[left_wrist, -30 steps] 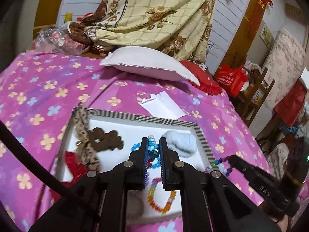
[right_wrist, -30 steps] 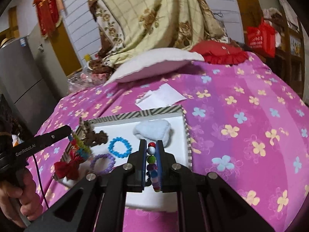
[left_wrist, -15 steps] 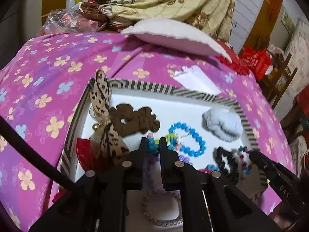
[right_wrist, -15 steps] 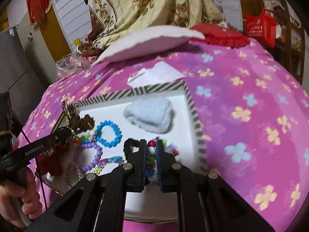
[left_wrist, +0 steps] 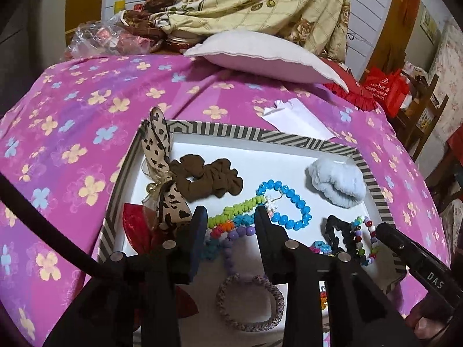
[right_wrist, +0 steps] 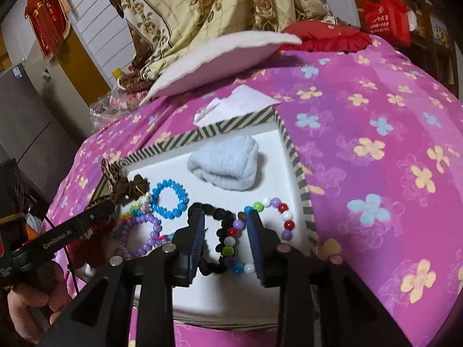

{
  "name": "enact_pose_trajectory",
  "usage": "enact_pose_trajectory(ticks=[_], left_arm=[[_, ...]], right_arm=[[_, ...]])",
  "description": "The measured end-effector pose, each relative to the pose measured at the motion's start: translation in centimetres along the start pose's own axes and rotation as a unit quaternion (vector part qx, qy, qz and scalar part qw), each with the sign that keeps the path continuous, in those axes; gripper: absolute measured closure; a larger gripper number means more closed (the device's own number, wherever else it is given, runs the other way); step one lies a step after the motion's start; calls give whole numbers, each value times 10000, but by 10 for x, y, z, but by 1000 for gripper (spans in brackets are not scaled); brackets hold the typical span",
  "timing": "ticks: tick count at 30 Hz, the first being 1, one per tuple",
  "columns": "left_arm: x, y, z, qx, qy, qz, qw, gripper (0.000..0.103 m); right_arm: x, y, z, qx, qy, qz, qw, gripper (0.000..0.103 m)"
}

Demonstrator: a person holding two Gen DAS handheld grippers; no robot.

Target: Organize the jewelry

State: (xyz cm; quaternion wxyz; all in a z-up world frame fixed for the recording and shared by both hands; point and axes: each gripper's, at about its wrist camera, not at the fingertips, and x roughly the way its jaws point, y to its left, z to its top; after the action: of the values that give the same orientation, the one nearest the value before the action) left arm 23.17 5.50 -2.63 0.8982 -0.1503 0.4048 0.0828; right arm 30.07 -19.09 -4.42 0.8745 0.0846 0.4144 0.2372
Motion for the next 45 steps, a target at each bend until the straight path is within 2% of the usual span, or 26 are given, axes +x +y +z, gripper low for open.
enact_pose_trajectory(ticks=[5,6,9,11,12,17,21,29,34,38,45], left_arm=[[-3,-1,1,40,-60,41,10000,67],[-4,-2,1,82,-78,46,9999,65],[-7,-8,0,255,-148,117,9995,49],[-12,-14,-2,379,-277,188,9987,33],[-15,-15,-3,402,-344,221,9984,32],[-42,-19,-12,402,-704,384,9960,29],[-74,-14,-33,361,-1058,601,9919,29],[-125,-9,-96,415,-844,672,9933,29],[-139,-14,-115,308,-791,498,9951,29],[-132,-21,-117,253,-751,402,9960,29],[-119,-15,-87,-130,-835,241,9961,29]], right_arm=[[-4,4,0,-315,11,-396,9987,70],[-5,6,-1,-416,36,-533,9977,66],[-8,8,-5,-607,71,-921,9939,45],[-12,10,-7,-705,109,-1023,9922,44],[-15,11,-8,-734,120,-1064,9915,44],[-39,14,-14,-708,-33,-972,9927,43],[-68,16,-31,-592,-222,-910,9938,32],[-111,23,-79,-772,-206,-743,9940,32],[-108,37,-89,-1038,-193,-743,9916,28],[-101,40,-92,-1226,-107,-876,9885,28],[-109,27,-90,-1266,-142,-984,9870,28]])
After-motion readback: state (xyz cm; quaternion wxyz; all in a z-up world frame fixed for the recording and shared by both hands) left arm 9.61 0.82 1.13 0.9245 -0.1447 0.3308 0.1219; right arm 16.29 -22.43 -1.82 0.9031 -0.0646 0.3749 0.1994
